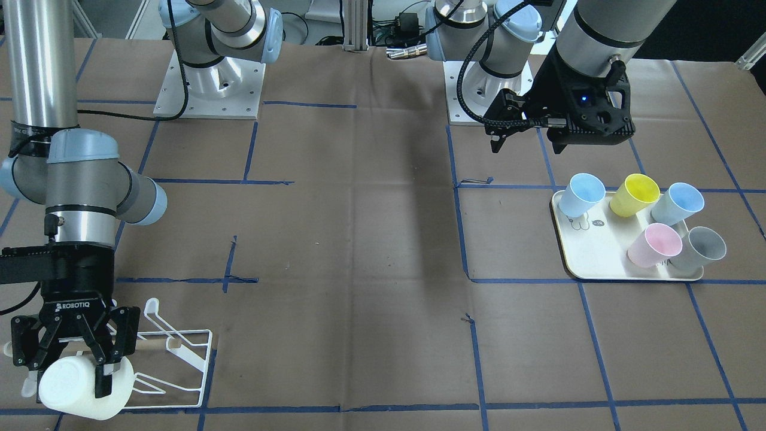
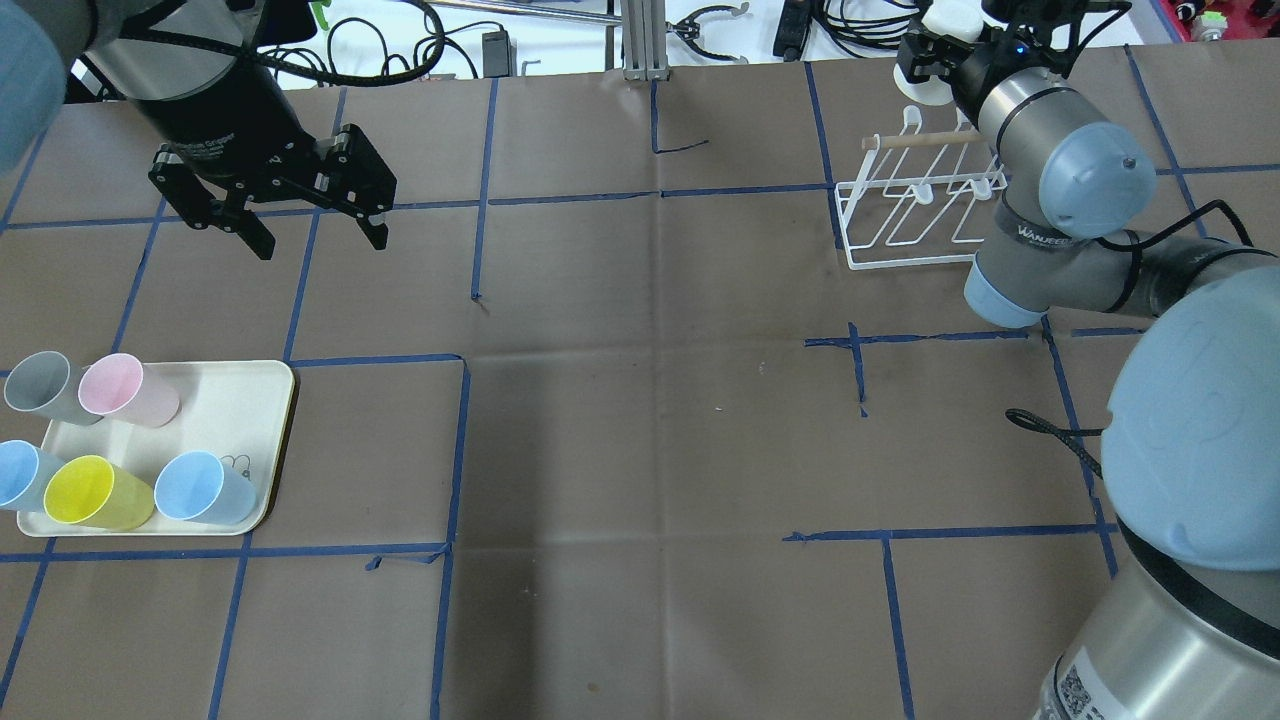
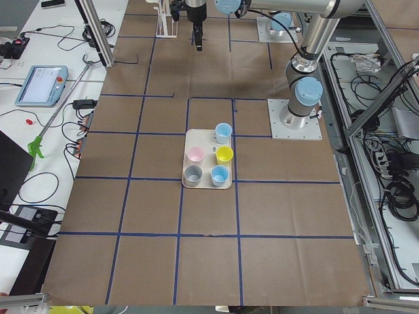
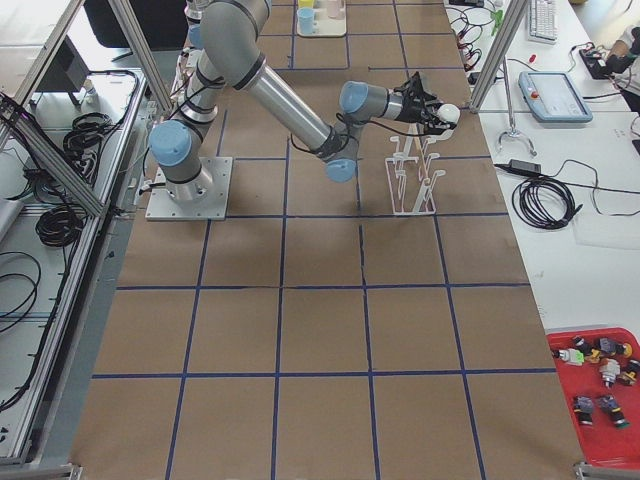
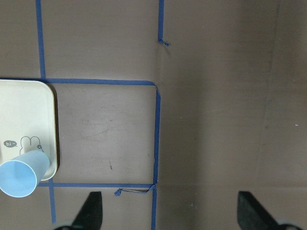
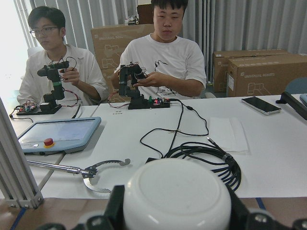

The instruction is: Transfer IKEA cup to right arm and place on rack

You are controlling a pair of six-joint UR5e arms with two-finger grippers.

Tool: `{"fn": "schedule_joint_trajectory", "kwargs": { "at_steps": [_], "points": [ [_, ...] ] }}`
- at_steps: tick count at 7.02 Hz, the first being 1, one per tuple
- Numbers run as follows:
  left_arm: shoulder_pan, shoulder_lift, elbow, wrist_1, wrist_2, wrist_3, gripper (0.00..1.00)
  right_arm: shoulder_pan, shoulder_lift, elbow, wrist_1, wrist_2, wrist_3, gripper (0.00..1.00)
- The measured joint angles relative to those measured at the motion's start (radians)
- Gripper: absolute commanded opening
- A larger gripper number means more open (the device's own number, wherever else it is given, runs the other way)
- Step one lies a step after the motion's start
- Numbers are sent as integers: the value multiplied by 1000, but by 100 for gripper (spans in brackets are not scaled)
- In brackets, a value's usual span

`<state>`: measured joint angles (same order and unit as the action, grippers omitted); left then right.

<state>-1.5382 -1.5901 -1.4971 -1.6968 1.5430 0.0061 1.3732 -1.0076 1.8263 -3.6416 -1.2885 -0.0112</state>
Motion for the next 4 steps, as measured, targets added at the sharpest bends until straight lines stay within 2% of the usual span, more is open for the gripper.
{"fn": "schedule_joint_trajectory", "kwargs": {
  "at_steps": [2, 4],
  "points": [
    [17, 15, -46, 0, 2, 43, 99, 2, 10, 10, 0, 0, -8, 12],
    [109, 57, -143, 8, 1, 142, 99, 3, 13, 20, 2, 0, -9, 12]
  ]
}}
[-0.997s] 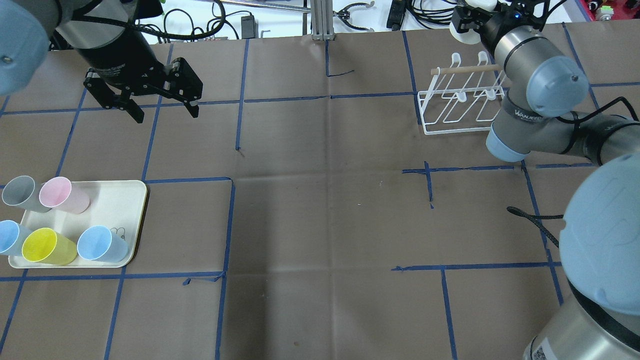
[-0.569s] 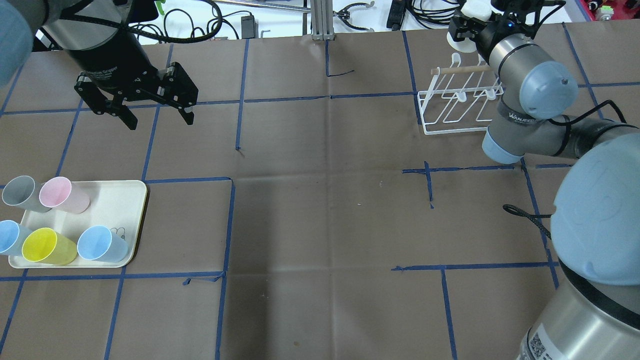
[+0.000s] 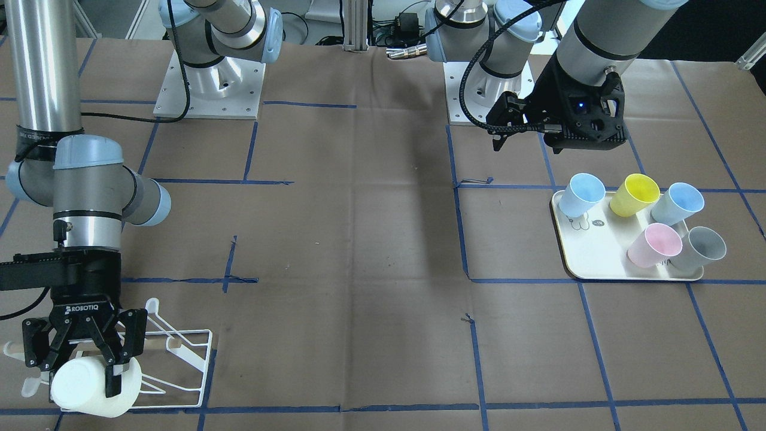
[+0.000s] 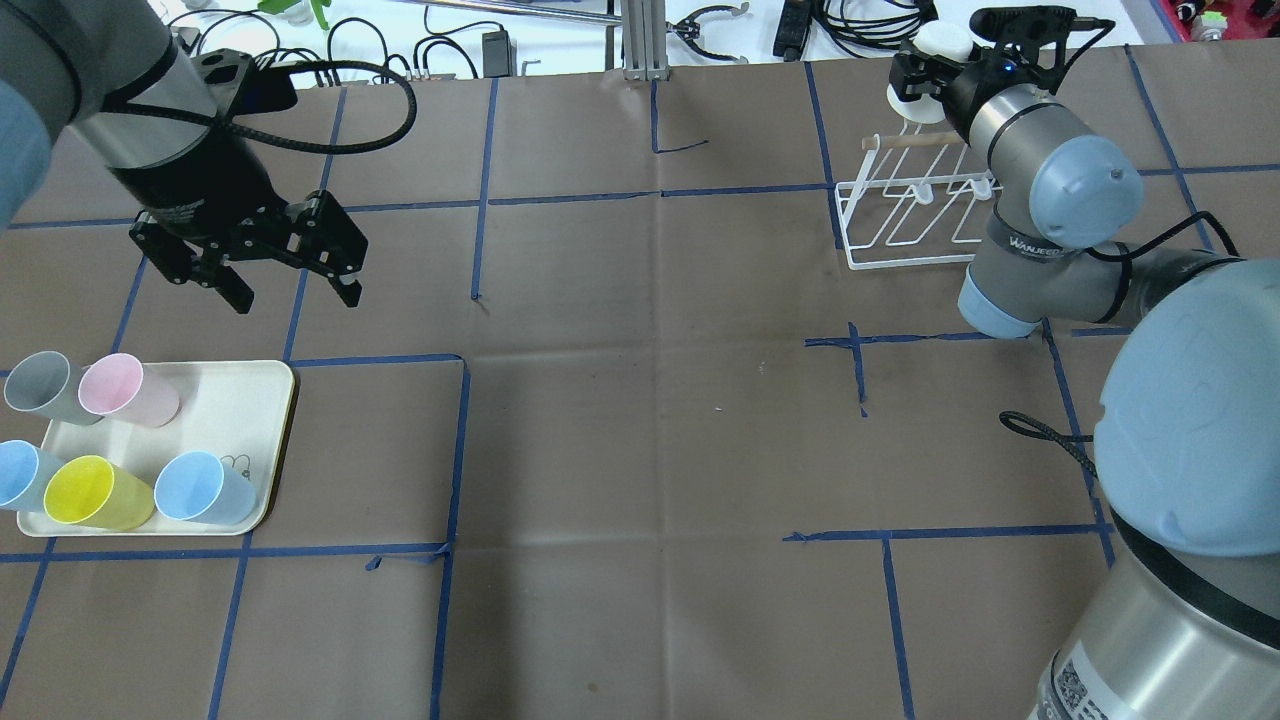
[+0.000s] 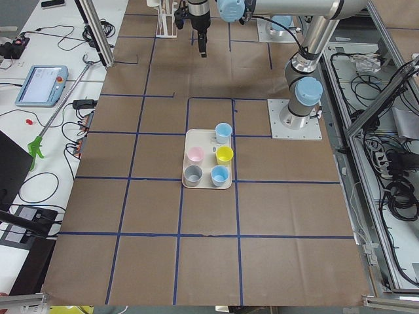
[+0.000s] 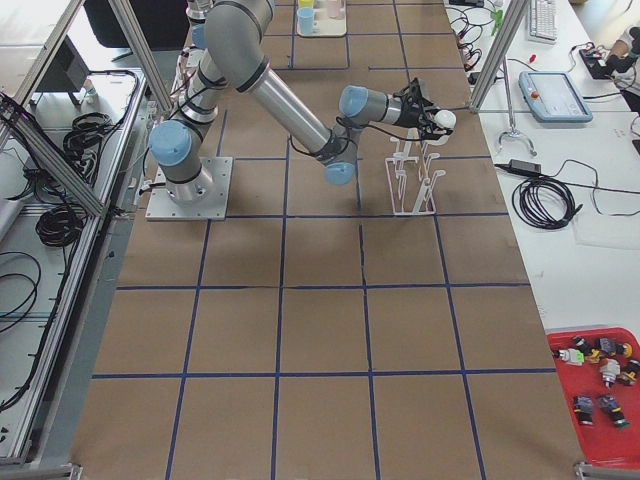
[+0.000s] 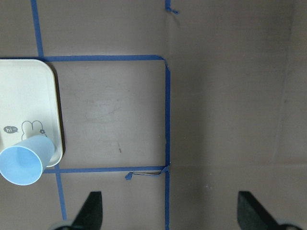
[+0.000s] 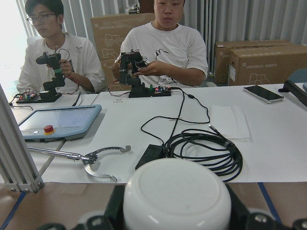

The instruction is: Transfer IKEA cup to right arm and place on rack

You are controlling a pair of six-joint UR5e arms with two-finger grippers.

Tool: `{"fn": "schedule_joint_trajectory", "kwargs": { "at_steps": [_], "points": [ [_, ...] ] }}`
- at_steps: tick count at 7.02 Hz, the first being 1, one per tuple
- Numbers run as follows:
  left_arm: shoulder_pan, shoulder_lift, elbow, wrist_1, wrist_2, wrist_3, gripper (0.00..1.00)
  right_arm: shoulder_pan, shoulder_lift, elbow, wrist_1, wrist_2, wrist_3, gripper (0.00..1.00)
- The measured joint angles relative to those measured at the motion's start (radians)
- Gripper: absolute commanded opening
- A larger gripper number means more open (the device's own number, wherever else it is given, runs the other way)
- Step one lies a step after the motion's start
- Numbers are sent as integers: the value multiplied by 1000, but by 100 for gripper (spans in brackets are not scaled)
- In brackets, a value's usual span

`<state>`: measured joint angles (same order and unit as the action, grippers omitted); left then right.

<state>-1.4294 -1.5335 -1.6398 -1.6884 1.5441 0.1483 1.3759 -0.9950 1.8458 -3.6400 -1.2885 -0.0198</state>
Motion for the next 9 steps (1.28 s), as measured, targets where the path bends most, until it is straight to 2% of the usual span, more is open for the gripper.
{"fn": "schedule_joint_trajectory", "kwargs": {
  "at_steps": [2, 3, 4, 5, 9],
  "points": [
    [165, 44, -99, 26, 42, 160, 99, 0, 6, 8, 1, 0, 0, 12],
    [229, 55, -141, 57, 72, 231, 98, 1, 9, 15, 2, 0, -1, 16],
    [278, 61, -182, 99, 84, 286, 98, 2, 11, 20, 4, 2, -1, 50],
    [305, 74, -224, 139, 89, 324, 98, 2, 14, 21, 6, 3, -2, 99],
    [337, 143, -380, 267, 91, 430, 98, 4, 18, 20, 10, 10, 0, 100]
  ]
}}
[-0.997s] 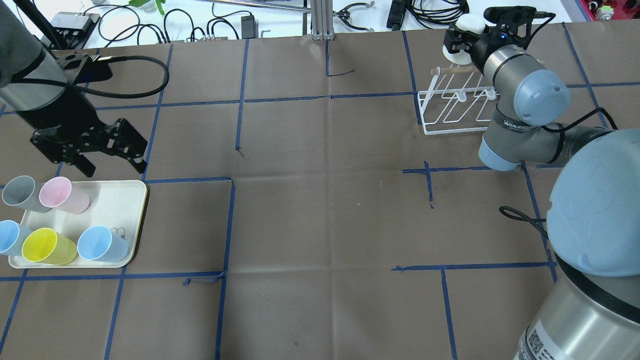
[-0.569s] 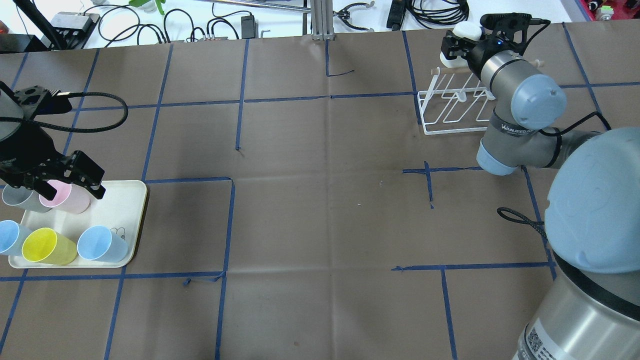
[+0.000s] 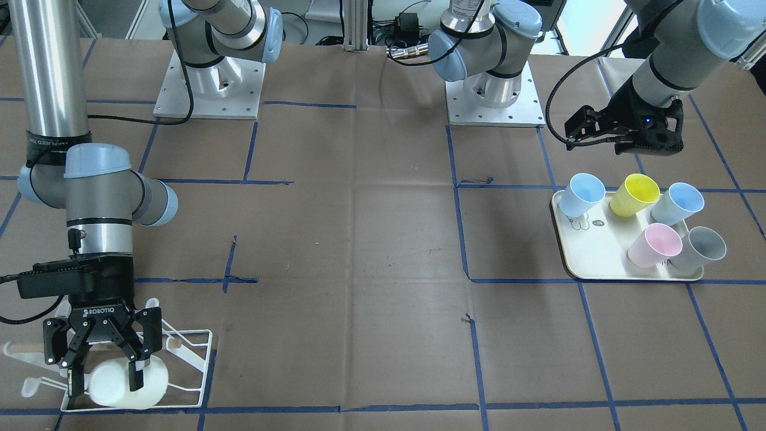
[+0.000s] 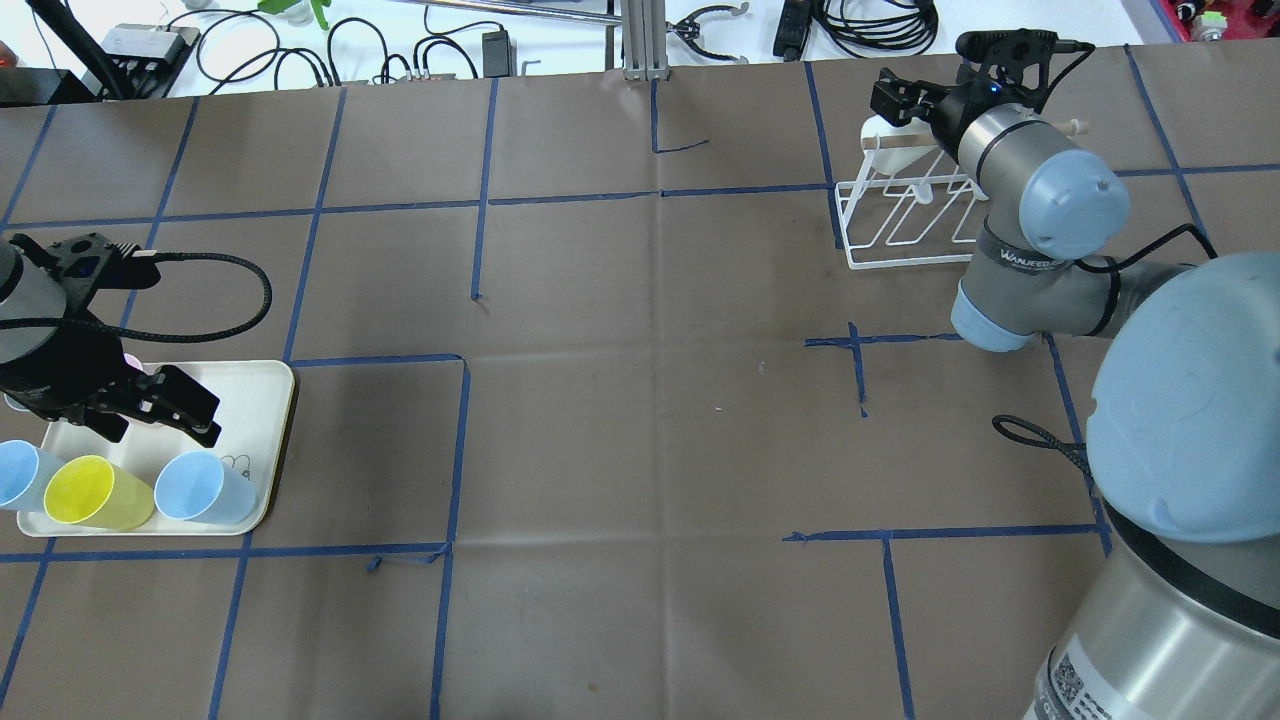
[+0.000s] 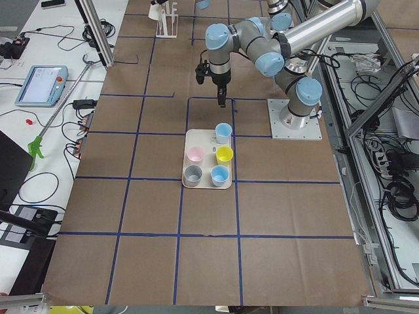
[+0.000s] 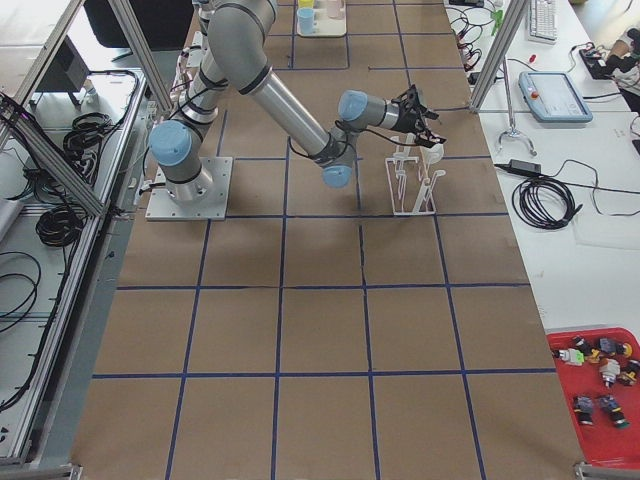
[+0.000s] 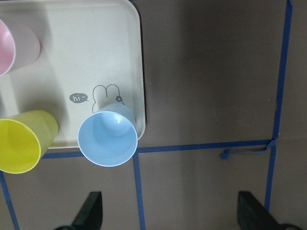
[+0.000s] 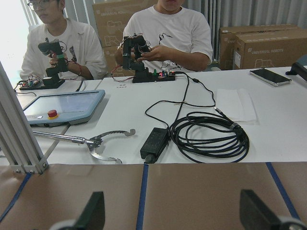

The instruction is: Transfer IKEA cup to right arm and place on rack

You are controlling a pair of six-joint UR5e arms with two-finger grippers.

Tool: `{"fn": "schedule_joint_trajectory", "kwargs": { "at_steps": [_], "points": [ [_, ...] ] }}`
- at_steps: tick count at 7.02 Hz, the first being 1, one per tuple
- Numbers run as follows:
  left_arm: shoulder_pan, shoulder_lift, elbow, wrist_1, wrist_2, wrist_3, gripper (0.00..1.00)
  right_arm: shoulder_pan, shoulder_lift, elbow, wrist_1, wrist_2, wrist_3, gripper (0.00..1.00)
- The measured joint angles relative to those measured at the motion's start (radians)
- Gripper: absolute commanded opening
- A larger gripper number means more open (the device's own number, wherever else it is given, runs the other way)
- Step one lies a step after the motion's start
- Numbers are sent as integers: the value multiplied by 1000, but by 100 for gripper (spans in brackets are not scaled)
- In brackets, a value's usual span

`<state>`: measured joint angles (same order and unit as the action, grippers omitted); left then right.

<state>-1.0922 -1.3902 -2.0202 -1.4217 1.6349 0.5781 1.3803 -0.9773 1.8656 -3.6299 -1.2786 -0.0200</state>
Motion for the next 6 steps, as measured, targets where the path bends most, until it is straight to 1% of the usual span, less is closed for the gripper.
{"fn": "schedule_joint_trajectory", "kwargs": {
  "at_steps": [2, 3, 5, 6],
  "points": [
    [31, -10, -70, 107, -1, 57, 97, 0, -2, -5, 9, 1, 1, 100],
    [46, -17, -107, 153, -2, 71, 98, 1, -11, -10, 36, 1, 5, 100],
    [60, -39, -194, 267, -1, 79, 98, 3, -54, -16, 77, 5, 13, 100],
    [62, -56, -220, 313, -1, 81, 98, 5, -90, -16, 83, 8, 15, 100]
  ]
}}
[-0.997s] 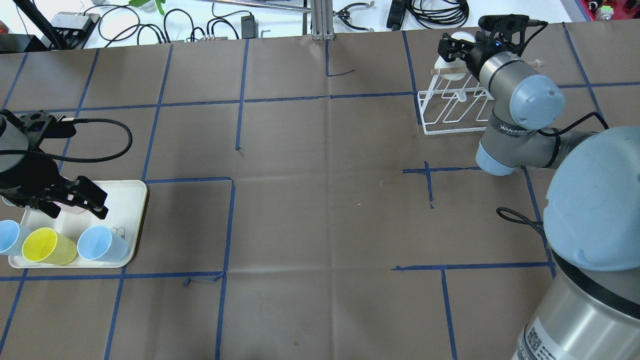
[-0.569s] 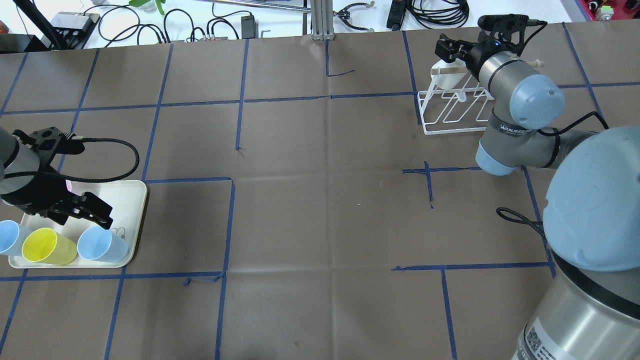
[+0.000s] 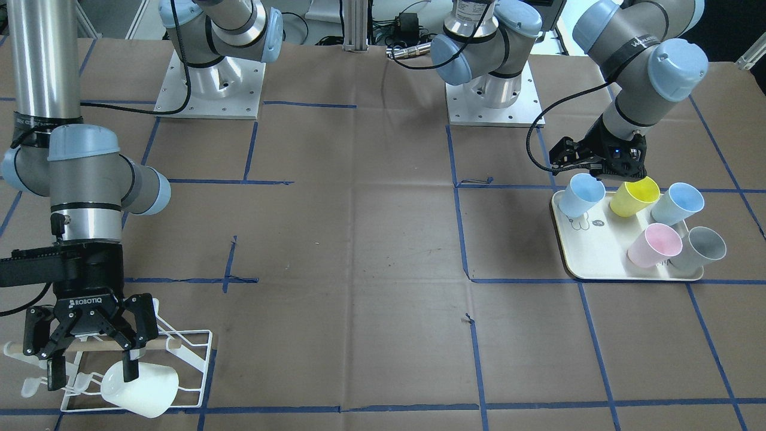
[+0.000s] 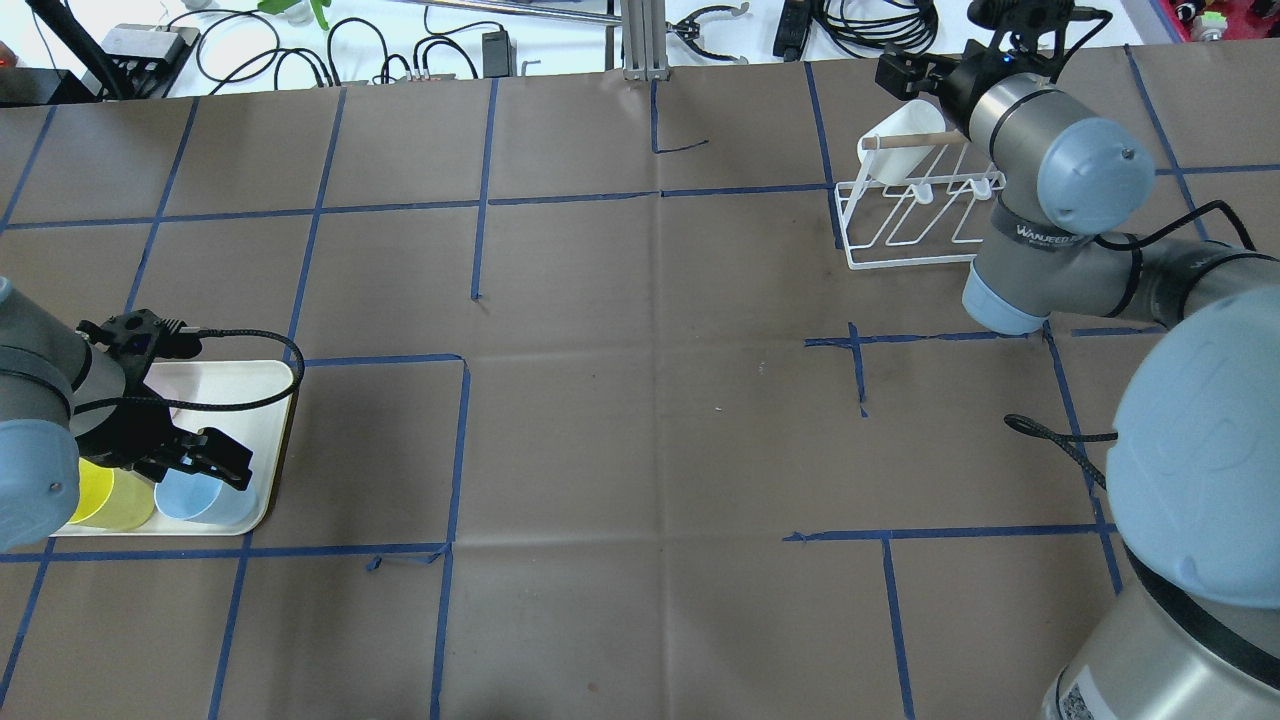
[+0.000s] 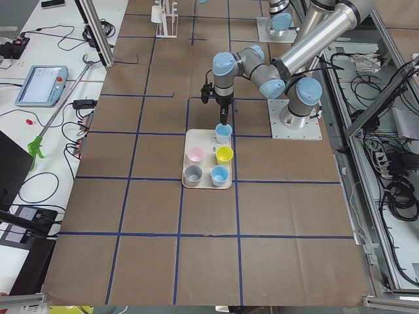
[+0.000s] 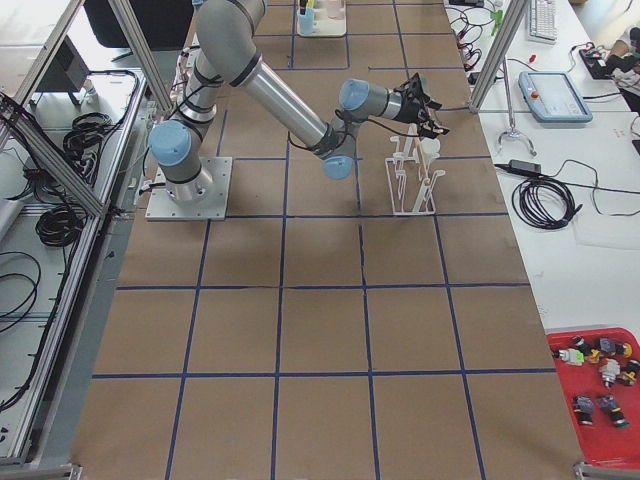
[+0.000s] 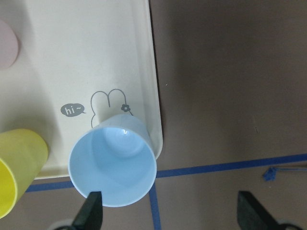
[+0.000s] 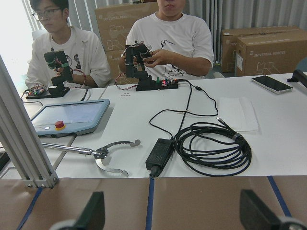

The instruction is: Transfer IKEA cup to right arm and place on rack

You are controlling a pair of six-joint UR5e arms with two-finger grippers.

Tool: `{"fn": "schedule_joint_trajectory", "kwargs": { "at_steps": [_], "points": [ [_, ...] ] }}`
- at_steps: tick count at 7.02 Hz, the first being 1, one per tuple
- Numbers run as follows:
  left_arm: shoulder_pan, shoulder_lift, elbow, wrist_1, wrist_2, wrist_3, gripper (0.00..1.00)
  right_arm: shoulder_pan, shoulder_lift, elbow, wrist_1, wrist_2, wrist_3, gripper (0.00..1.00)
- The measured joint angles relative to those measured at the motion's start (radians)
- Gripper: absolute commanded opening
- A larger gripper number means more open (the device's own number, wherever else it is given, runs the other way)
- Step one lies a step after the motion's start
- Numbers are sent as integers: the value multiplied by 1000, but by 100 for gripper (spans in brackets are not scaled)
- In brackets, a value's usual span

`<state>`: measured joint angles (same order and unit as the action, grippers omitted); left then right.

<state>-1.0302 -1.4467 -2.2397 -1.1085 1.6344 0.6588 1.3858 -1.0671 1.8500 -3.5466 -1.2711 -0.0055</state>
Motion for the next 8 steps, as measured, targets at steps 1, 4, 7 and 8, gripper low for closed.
{"fn": "schedule_joint_trajectory", "kwargs": {
  "at_steps": [1, 4, 7, 8],
  "points": [
    [0, -19, -10, 22, 0, 1, 98, 4, -38, 0, 2, 8, 1, 100],
    [15, -84, -18, 63, 2, 1, 98, 17, -131, 5, -3, 29, 1, 100],
    [29, -104, -20, 69, 14, 1, 21, 88, -179, 10, -12, 31, 96, 100],
    [30, -107, -20, 66, 19, 0, 0, 116, -181, 11, -13, 30, 136, 100]
  ]
}}
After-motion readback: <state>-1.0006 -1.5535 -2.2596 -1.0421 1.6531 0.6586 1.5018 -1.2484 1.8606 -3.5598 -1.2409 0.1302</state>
